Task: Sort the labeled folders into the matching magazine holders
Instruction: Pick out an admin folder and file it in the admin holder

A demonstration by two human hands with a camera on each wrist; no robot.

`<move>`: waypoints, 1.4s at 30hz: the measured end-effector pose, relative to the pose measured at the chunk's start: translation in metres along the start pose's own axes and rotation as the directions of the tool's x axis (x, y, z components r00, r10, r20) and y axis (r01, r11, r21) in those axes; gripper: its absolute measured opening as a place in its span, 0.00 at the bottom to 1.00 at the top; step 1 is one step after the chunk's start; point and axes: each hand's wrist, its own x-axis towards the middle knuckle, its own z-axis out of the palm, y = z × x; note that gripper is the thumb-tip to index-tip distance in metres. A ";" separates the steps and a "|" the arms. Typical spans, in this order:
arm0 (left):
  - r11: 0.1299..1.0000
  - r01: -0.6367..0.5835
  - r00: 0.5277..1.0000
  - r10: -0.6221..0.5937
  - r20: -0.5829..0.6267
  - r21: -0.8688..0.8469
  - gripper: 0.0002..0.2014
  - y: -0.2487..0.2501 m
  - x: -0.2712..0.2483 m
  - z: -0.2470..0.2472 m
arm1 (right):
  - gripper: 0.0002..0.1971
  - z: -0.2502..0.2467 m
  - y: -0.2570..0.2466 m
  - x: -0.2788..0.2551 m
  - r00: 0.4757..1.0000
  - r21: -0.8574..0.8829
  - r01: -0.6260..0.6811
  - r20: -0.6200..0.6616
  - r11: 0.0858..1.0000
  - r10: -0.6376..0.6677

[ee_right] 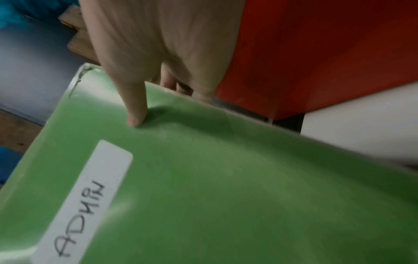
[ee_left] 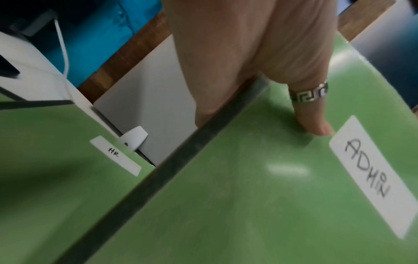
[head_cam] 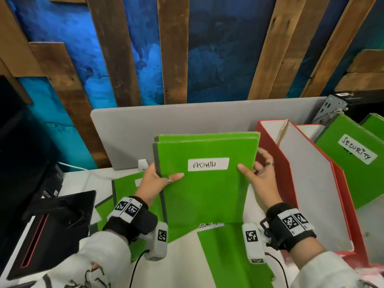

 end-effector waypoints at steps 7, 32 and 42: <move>0.991 0.107 0.989 -0.114 0.096 0.079 0.43 -0.021 0.000 -0.005 | 0.44 -0.021 0.000 -0.011 0.899 -0.161 -0.329 0.248 0.931 0.361; 0.995 -0.080 0.939 0.054 0.340 0.063 0.24 0.071 0.033 0.091 | 0.03 -0.046 -0.194 -0.078 0.902 -0.713 -0.049 0.270 0.700 0.337; 0.942 -0.147 0.974 0.085 0.209 0.301 0.20 0.070 0.028 0.177 | 0.20 -0.140 -0.248 -0.079 0.988 -0.615 0.146 0.137 0.775 -0.077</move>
